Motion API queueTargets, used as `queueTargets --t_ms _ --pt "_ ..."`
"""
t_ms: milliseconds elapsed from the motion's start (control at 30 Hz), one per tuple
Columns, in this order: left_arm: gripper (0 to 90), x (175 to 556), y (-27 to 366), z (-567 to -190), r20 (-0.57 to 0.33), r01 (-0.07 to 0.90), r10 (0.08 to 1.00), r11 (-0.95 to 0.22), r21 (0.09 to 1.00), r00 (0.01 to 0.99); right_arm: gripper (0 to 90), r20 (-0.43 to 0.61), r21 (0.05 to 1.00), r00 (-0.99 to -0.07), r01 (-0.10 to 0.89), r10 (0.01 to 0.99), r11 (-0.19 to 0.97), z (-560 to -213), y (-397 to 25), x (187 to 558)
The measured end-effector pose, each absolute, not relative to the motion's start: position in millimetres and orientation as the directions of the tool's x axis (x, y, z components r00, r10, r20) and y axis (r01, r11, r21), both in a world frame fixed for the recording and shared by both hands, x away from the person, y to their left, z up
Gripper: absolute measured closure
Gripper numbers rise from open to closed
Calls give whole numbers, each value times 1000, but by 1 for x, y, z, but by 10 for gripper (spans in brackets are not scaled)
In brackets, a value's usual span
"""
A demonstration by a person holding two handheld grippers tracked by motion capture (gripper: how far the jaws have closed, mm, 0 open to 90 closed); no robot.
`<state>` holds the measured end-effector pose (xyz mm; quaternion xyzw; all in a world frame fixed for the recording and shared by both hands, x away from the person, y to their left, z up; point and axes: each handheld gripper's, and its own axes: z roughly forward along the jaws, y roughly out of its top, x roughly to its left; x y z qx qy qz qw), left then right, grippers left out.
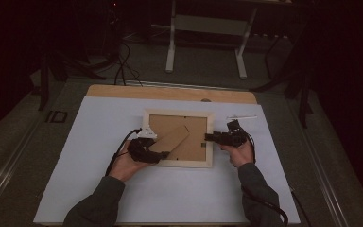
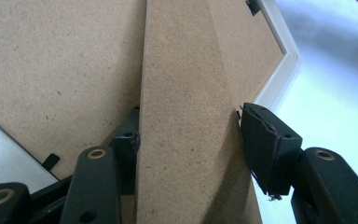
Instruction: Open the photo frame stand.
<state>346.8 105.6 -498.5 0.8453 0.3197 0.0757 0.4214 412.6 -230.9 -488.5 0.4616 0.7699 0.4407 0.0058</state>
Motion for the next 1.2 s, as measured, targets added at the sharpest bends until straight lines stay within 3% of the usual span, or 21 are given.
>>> queueTargets --t_ms 1200 --pt "474 350 100 -494 -25 431 644 -483 762 765 600 341 742 -586 648 735 173 -479 -226 413"
